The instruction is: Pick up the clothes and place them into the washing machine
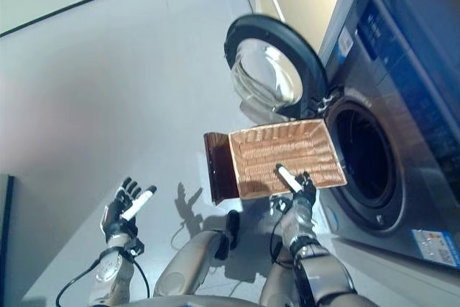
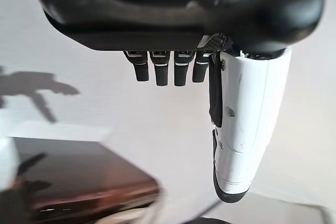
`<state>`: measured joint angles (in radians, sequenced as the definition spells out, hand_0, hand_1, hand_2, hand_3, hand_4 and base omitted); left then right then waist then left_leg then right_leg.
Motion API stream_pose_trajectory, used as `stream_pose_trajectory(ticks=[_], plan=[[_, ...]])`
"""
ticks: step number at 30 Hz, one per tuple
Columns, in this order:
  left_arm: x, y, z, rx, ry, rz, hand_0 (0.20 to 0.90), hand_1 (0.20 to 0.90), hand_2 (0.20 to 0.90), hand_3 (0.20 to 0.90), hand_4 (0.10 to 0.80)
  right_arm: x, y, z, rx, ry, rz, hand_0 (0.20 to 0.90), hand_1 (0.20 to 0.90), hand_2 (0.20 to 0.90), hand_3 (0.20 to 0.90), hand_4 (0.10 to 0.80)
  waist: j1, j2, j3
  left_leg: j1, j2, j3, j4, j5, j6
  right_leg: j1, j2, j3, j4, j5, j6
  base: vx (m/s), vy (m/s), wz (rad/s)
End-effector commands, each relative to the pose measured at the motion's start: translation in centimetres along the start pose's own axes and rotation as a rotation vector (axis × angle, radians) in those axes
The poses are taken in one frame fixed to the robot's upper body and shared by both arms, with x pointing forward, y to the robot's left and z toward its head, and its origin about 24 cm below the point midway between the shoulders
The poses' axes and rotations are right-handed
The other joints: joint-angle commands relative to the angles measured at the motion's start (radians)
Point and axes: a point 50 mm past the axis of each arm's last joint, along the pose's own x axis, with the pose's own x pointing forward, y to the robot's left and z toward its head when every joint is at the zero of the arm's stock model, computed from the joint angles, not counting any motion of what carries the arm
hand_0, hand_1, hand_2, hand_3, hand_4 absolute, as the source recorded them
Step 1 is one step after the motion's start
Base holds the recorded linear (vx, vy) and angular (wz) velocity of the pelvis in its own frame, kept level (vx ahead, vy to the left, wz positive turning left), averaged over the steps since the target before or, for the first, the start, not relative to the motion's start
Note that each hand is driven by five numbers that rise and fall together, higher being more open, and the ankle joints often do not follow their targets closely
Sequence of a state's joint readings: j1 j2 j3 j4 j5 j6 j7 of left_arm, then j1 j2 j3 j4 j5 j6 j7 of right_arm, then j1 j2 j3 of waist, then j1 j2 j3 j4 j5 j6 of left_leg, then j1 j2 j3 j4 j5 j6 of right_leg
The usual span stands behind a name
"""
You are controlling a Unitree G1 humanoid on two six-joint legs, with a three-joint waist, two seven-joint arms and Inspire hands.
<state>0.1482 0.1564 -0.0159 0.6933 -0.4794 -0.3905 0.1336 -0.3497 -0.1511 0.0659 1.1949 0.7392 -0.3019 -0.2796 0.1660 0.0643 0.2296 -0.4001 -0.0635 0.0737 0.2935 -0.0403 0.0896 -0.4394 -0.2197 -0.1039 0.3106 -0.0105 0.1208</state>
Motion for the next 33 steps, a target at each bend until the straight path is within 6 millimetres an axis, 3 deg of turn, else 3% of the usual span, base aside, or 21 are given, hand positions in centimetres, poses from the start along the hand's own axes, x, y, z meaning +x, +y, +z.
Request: stream_pose_trajectory(ticks=[1, 3, 4, 5, 6, 8, 11, 12, 14, 16, 25, 33], plan=[[0.2, 1.3, 0.1, 0.127, -0.012, -0.002, 0.900, 0.900, 0.900, 0.900, 0.800, 0.0, -1.8, 0.9, -0.064, -0.078, 0.033, 0.900, 0.900, 0.900, 0.900, 0.800, -0.003, 0.005, -0.076, 0.027, 0.014, -0.061, -0.120, 0.065, -0.090, 0.124, 0.050, -0.076, -0.024, -0.079, -0.070, 0.123, -0.080, 0.05], [-0.2, 2.0, -1.7, 0.163, 0.079, 0.022, 0.900, 0.900, 0.900, 0.900, 0.800, -0.6, -4.1, -1.2, -0.081, -0.017, -0.011, 0.900, 0.900, 0.900, 0.900, 0.800, -0.023, -0.010, -0.101, 0.078, 0.019, -0.060, -0.142, 0.064, -0.093, 0.180, 0.056, -0.084, -0.062, -0.074, -0.063, 0.099, -0.066, 0.07], [-0.2, 2.0, -1.7, 0.163, 0.079, 0.022, 0.900, 0.900, 0.900, 0.900, 0.800, -0.6, -4.1, -1.2, -0.080, -0.017, -0.011, 0.900, 0.900, 0.900, 0.900, 0.800, -0.023, -0.009, -0.103, 0.077, 0.020, -0.061, -0.147, 0.069, -0.093, 0.180, 0.058, -0.085, -0.069, -0.067, -0.064, 0.109, -0.055, -0.01], [-0.8, 2.4, -3.2, 0.215, 0.160, 0.023, 0.900, 0.900, 0.900, 0.900, 0.800, -1.3, -6.2, -3.1, -0.121, 0.042, -0.039, 0.900, 0.900, 0.900, 0.900, 0.800, -0.038, -0.019, -0.125, 0.125, 0.022, -0.055, -0.161, 0.060, -0.095, 0.225, 0.062, -0.091, -0.094, -0.070, -0.058, 0.053, -0.028, 0.08], [-0.8, 2.4, -3.2, 0.215, 0.160, 0.022, 0.900, 0.900, 0.900, 0.900, 0.800, -1.3, -6.2, -3.1, -0.121, 0.041, -0.039, 0.900, 0.900, 0.900, 0.900, 0.800, -0.038, -0.018, -0.127, 0.123, 0.023, -0.056, -0.164, 0.064, -0.095, 0.225, 0.063, -0.092, -0.099, -0.064, -0.058, 0.130, -0.077, 0.00], [-2.0, 3.5, -5.7, 0.319, 0.302, 0.018, 0.900, 0.900, 0.900, 0.900, 0.800, -2.7, -9.3, -5.8, -0.192, 0.141, -0.087, 0.900, 0.900, 0.900, 0.900, 0.800, -0.061, -0.034, -0.176, 0.183, 0.030, -0.050, -0.197, 0.062, -0.099, 0.285, 0.071, -0.097, -0.150, -0.051, -0.049, 0.115, -0.074, -0.12], [-2.9, 4.2, -6.9, 0.386, 0.380, 0.012, 0.900, 0.900, 0.900, 0.900, 0.800, -3.8, -10.9, -7.6, -0.320, 0.208, -0.102, 0.900, 0.900, 0.900, 0.900, 0.800, -0.074, -0.038, -0.197, 0.228, 0.033, -0.043, -0.219, 0.061, -0.099, 0.329, 0.075, -0.093, -0.184, -0.041, -0.043, 0.039, -0.042, -0.07], [-4.1, 4.8, -8.4, 0.478, 0.483, -0.021, 0.900, 0.900, 0.900, 0.900, 0.800, -5.1, -12.4, -9.4, -0.443, 0.293, -0.102, 0.900, 0.900, 0.900, 0.900, 0.800, -0.091, -0.045, -0.223, 0.255, 0.032, -0.031, -0.233, 0.060, -0.099, 0.357, 0.082, -0.082, -0.213, -0.028, -0.038, 0.025, -0.035, -0.07], [-4.3, 4.9, -8.7, 0.495, 0.500, -0.031, 0.900, 0.900, 0.900, 0.900, 0.800, -5.6, -13.1, -10.0, -0.476, 0.321, -0.100, 0.900, 0.900, 0.900, 0.900, 0.800, -0.093, -0.044, -0.234, 0.267, 0.033, -0.029, -0.240, 0.057, -0.099, 0.367, 0.083, -0.079, -0.223, -0.025, -0.037, 0.023, -0.027, -0.08], [-5.7, 5.5, -10.1, 0.586, 0.603, -0.064, 0.900, 0.900, 0.900, 0.900, 0.800, -7.0, -14.7, -11.5, -0.624, 0.398, -0.107, 0.900, 0.900, 0.900, 0.900, 0.800, -0.107, -0.047, -0.266, 0.301, 0.033, -0.015, -0.260, 0.056, -0.099, 0.395, 0.080, -0.065, -0.253, -0.006, -0.030, -0.015, -0.042, -0.14], [-7.6, 5.7, -11.9, 0.642, 0.753, -0.113, 0.900, 0.900, 0.900, 0.900, 0.800, -9.5, -17.3, -13.9, -0.746, 0.578, -0.092, 0.900, 0.900, 0.900, 0.900, 0.800, -0.135, -0.048, -0.312, 0.385, 0.034, -0.009, -0.309, 0.068, -0.100, 0.457, 0.083, -0.054, -0.259, -0.011, -0.031, -0.016, -0.028, -0.10], [-7.3, 4.4, -12.0, 0.654, 0.739, -0.175, 0.900, 0.900, 0.900, 0.900, 0.800, -9.2, -18.2, -13.1, -0.778, 0.572, -0.121, 0.900, 0.900, 0.900, 0.900, 0.800, -0.152, -0.049, -0.316, 0.417, 0.041, -0.008, -0.297, 0.053, -0.095, 0.480, 0.088, -0.055, -0.245, -0.023, -0.034, 0.003, -0.027, 0.02]])
